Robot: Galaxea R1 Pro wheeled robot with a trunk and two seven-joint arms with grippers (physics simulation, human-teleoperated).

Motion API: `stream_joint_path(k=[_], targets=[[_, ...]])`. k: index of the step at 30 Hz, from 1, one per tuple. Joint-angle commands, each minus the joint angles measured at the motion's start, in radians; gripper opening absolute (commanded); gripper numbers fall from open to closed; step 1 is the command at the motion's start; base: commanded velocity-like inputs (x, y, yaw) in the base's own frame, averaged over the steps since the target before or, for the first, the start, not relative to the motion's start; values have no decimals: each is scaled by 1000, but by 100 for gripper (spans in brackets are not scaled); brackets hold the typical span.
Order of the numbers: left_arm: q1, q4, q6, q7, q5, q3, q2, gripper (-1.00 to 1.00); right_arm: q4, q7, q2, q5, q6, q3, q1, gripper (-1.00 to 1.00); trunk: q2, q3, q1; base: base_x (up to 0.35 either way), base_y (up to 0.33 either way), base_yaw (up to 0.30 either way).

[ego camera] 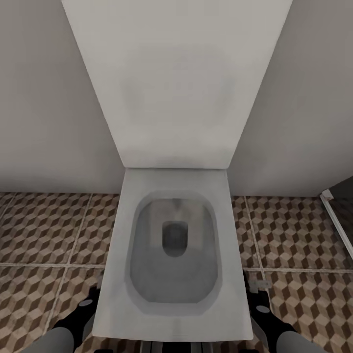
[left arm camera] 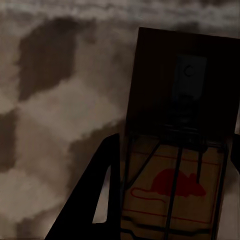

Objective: Take the four mousetraps from the cabinet in the bathroom and place them on the bathroom floor. Make sure all four end up on the same floor surface, and ensure that at least two of them are either under or directly next to the same bathroom sink.

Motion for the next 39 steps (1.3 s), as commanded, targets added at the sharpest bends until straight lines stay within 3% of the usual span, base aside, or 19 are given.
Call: stream_joint_path(k=[1, 17, 28, 39], targets=[[-1, 3, -3, 2, -2, 5, 1, -100, 19, -2, 1, -7, -8, 2, 0, -100, 0, -1, 0, 0, 0, 0], [-1, 70, -9, -7, 6, 6, 11, -100, 48, -1, -1, -12, -70, -7, 0, -100, 0, -1, 0, 0, 0, 0], [-1, 112, -13, -7, 6, 10, 12, -100, 102, -1, -33, -66, -117, -17, 0, -100, 0, -1, 0, 0, 0, 0], [-1, 116, -13, -7, 7, 11, 11, -100, 177, 1, -23, -63, -172, -17, 1, -100, 0, -1, 0, 0, 0, 0]])
